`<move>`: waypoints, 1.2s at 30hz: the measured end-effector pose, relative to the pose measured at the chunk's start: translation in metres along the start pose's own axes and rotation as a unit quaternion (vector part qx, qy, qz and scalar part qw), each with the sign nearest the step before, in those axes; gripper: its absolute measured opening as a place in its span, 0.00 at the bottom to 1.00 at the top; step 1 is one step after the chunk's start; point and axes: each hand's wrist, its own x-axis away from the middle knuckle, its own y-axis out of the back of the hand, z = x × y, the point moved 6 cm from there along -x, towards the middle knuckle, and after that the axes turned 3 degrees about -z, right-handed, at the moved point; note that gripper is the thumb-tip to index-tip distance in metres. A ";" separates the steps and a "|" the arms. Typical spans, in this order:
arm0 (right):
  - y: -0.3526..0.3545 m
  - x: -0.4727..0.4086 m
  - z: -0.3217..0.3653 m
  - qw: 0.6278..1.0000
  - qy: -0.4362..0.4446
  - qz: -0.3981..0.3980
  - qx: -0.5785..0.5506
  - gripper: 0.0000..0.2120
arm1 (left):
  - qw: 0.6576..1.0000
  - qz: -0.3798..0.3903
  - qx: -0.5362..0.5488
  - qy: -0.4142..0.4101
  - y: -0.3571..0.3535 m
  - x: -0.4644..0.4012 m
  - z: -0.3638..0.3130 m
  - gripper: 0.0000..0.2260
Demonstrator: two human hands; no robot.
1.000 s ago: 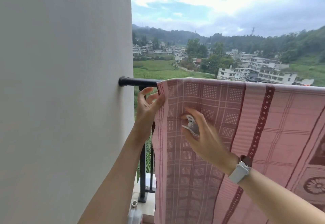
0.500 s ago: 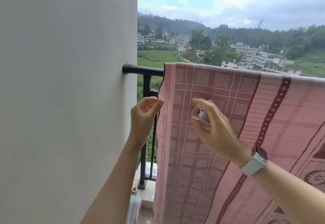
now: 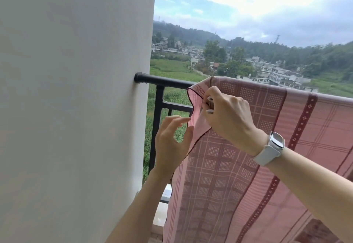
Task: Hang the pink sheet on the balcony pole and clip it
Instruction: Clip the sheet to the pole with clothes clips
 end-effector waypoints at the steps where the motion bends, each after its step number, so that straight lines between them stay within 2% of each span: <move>1: 0.001 0.001 -0.002 1.000 -0.003 -0.001 -0.018 0.05 | 0.998 0.023 0.023 0.050 -0.004 -0.006 0.010 0.14; 3: 0.003 0.004 -0.005 0.999 -0.007 -0.003 -0.052 0.06 | 0.973 0.122 0.099 0.167 -0.021 -0.016 0.028 0.23; 5: 0.005 0.009 -0.006 0.996 -0.014 -0.017 -0.086 0.08 | 0.924 0.221 0.173 0.261 -0.041 -0.017 0.040 0.28; 7: 0.004 0.015 -0.006 0.993 -0.024 -0.025 -0.117 0.11 | 0.902 0.256 0.192 0.290 -0.052 -0.016 0.046 0.26; 10: -0.004 0.025 -0.005 0.986 -0.052 -0.019 -0.157 0.15 | 0.920 0.174 0.204 0.284 -0.049 -0.023 0.048 0.07; 13: -0.009 0.031 0.000 0.983 -0.056 -0.024 -0.172 0.13 | 0.936 0.115 0.204 0.263 -0.034 -0.034 0.048 0.07; 17: -0.015 0.035 0.017 0.984 -0.012 -0.018 -0.174 0.11 | 0.950 0.118 0.193 0.217 -0.020 -0.043 0.045 0.07; 19: -0.021 0.038 0.022 0.991 0.020 0.012 -0.130 0.10 | 0.938 0.123 0.229 0.230 -0.020 -0.038 0.045 0.08; 22: -0.031 0.048 0.023 0.994 0.075 0.072 -0.034 0.12 | 0.897 0.150 0.308 0.279 -0.026 -0.027 0.049 0.07; 24: -0.037 0.055 0.019 0.989 0.106 0.101 0.018 0.15 | 0.868 0.177 0.353 0.299 -0.031 -0.021 0.052 0.10; 28: -0.043 0.059 0.011 0.976 0.149 0.148 0.048 0.19 | 0.830 0.255 0.393 0.301 -0.036 -0.001 0.056 0.15; 30: -0.041 0.055 0.010 0.971 0.172 0.166 0.023 0.18 | 0.837 0.271 0.372 0.297 -0.036 0.013 0.059 0.16; 33: -0.041 0.046 0.009 0.960 0.181 0.210 -0.050 0.18 | 0.874 0.235 0.301 0.301 -0.036 0.023 0.062 0.14; 36: -0.042 0.036 0.007 0.949 0.101 0.257 -0.152 0.15 | 0.891 0.173 0.284 0.310 -0.031 0.022 0.065 0.11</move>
